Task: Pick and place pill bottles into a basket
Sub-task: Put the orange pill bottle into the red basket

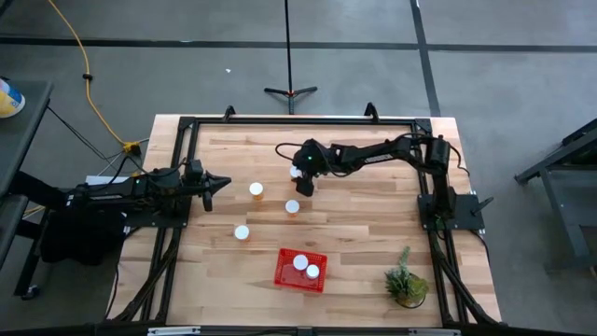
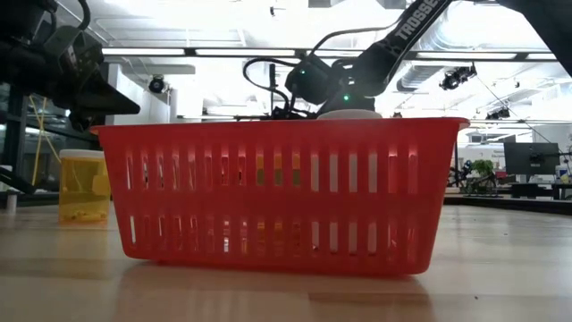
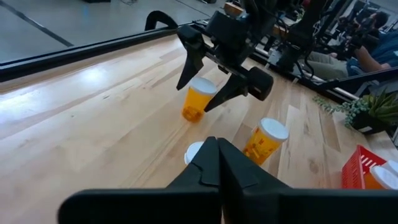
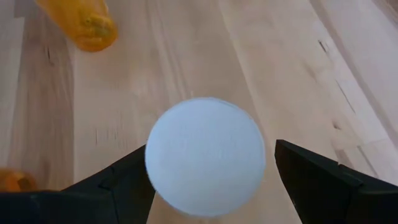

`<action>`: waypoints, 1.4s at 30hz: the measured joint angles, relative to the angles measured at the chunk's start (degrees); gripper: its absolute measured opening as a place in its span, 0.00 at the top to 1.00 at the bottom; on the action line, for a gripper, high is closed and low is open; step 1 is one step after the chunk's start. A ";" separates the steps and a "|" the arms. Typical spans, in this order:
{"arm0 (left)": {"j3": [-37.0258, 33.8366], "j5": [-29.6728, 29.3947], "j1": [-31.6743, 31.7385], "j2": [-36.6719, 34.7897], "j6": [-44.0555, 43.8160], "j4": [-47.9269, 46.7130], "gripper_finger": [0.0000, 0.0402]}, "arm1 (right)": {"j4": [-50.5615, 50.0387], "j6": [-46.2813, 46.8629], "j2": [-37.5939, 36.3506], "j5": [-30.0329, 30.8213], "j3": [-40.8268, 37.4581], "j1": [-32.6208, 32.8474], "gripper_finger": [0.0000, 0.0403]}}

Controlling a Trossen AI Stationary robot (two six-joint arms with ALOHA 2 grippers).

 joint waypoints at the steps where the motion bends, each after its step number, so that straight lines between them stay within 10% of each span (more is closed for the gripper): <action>1: 0.00 0.01 0.00 0.00 0.05 -0.01 0.94 | -0.03 0.02 0.00 -0.02 0.00 0.00 0.25; 28: 0.00 0.04 0.00 -0.02 -0.24 -1.33 0.94 | -0.03 1.11 0.00 -1.26 0.00 0.02 0.56; 42: 0.00 0.04 0.00 -0.02 -0.29 -1.62 0.94 | -0.03 1.15 -0.03 -0.40 0.00 0.03 0.52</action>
